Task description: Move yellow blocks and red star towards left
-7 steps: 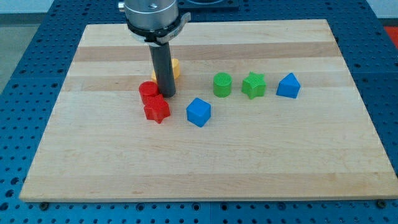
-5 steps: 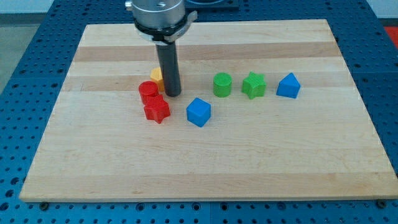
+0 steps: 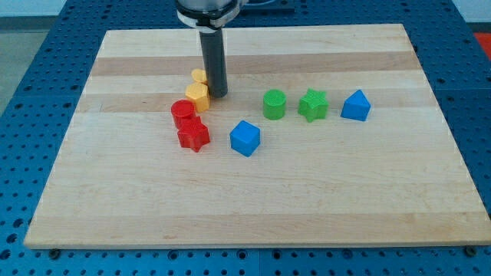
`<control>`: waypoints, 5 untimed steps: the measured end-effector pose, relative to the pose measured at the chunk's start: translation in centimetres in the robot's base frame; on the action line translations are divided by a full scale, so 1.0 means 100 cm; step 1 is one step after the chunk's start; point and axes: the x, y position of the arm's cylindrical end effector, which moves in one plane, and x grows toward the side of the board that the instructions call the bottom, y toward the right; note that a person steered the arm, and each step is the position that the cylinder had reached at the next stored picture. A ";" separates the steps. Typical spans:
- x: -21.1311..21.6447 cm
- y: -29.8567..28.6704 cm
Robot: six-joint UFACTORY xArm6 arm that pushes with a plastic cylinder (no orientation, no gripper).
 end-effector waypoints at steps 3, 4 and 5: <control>0.000 0.017; 0.010 0.029; 0.039 0.029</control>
